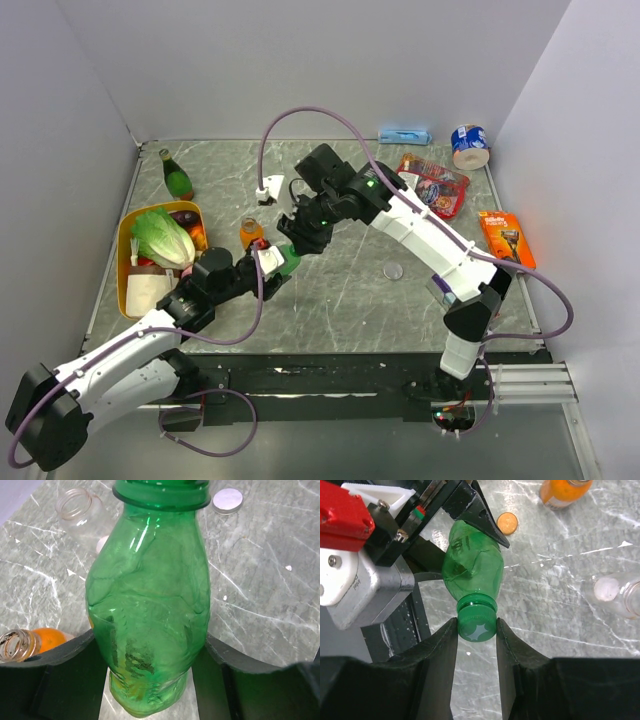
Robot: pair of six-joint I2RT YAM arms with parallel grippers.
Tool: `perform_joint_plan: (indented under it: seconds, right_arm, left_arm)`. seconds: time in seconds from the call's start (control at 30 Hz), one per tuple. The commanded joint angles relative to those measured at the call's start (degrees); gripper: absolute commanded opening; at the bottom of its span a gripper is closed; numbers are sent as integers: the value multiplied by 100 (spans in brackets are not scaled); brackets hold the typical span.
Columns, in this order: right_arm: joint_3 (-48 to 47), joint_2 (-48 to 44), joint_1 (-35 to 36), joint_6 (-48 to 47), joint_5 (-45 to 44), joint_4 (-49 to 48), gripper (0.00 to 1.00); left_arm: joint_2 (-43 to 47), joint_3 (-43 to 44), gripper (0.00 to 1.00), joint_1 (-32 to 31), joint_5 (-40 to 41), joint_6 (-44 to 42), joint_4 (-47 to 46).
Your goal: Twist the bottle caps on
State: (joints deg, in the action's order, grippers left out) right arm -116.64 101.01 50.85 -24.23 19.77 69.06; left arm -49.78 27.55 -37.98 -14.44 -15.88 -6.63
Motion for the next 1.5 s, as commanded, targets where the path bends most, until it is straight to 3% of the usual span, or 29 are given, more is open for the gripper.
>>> perform_joint_plan:
  seconds: [0.0, 0.23, 0.3, 0.6, 0.63, 0.67, 0.77, 0.93, 1.1, 1.27, 1.47]
  right_arm:
    - [-52, 217, 57, 226, 229, 460, 30]
    - [-139, 173, 56, 129, 45, 381, 40]
    - [-201, 147, 57, 111, -8, 328, 52]
    - [-175, -169, 13, 23, 44, 494, 71]
    - [-105, -248, -74, 23, 27, 512, 79]
    - [122, -344, -154, 6, 44, 512, 81]
    - [570, -801, -750, -108, 350, 547, 78]
    - [932, -1698, -1350, -1275, 782, -146, 72]
    - [1222, -2286, -701, -3155, 1152, -551, 66]
    - [2390, -2805, 161, -4772, 819, -726, 70]
    - [3147, -3105, 610, -5084, 642, -1201, 71]
  left_arm:
    - [100, 198, 1, -8, 170, 120, -1341]
    - [100, 84, 1, -8, 240, 76, -1262]
    - [100, 23, 1, 1, 248, 94, -1253]
    - [100, -101, 1, 1, 240, 234, -1165]
    - [100, -92, 1, 1, 231, 252, -1139]
    - [91, -57, 1, -8, 152, 269, -1043]
    - [74, 39, 1, 1, -50, 208, -840]
    - [117, 145, 1, 9, -1139, -422, -216]
    - [-75, 479, 1, 1, -1781, -1030, 478]
    - [-321, 865, 1, 10, -2037, -1303, 917]
    - [-418, 1191, 1, 1, -2186, -1655, 1340]
